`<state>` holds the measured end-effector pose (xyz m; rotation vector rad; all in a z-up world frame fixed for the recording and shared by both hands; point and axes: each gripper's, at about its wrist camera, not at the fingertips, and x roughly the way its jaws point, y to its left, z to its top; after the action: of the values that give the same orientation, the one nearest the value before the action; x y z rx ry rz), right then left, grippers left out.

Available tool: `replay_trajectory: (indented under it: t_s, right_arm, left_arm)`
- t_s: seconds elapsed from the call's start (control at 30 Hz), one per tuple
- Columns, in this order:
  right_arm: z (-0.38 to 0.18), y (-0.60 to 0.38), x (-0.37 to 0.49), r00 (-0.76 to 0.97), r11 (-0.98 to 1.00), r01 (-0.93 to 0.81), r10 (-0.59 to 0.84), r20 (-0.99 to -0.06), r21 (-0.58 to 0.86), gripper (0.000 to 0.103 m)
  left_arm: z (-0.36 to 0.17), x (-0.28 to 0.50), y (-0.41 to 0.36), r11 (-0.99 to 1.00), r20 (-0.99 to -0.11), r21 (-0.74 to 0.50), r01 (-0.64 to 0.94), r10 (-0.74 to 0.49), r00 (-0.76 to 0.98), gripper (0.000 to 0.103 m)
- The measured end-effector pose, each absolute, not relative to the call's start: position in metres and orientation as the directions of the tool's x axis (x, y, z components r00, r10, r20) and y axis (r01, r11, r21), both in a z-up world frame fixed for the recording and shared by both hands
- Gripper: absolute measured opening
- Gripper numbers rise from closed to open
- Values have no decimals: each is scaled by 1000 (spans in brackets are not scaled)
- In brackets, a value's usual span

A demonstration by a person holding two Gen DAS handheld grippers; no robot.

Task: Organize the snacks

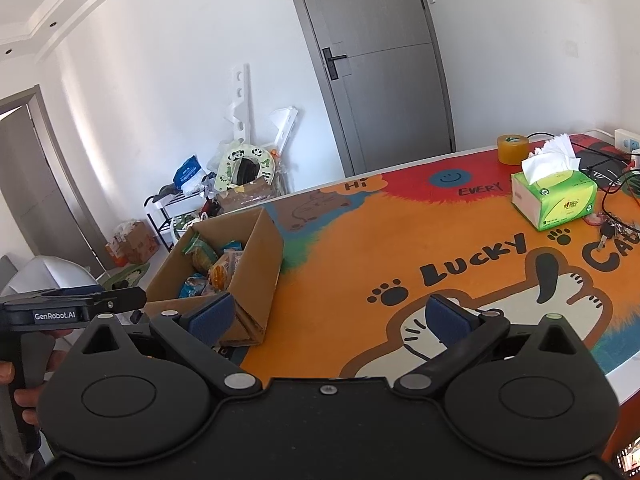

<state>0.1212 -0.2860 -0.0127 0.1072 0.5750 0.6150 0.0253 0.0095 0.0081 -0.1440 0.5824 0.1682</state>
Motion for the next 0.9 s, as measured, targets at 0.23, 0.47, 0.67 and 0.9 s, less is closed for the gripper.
replay_trajectory:
  t_s: [0.23, 0.47, 0.67, 0.9]
  right_arm:
    - [-13, -285, 120, 663, 815, -518, 574, -481, 259, 103]
    - [-14, -284, 120, 660, 814, -520, 576, -482, 260, 103]
    - [-13, -283, 120, 660, 813, -521, 576, -482, 259, 103]
    - [-14, -282, 119, 657, 811, -524, 579, -484, 260, 103]
  left_arm:
    - [8, 26, 10, 976, -560, -87, -199, 118, 820, 103]
    - [8, 25, 10, 976, -561, -88, -198, 115, 819, 103]
    - [5, 25, 10, 976, -565, -92, -197, 111, 818, 103]
    - [5, 26, 10, 976, -567, -92, -196, 110, 816, 103]
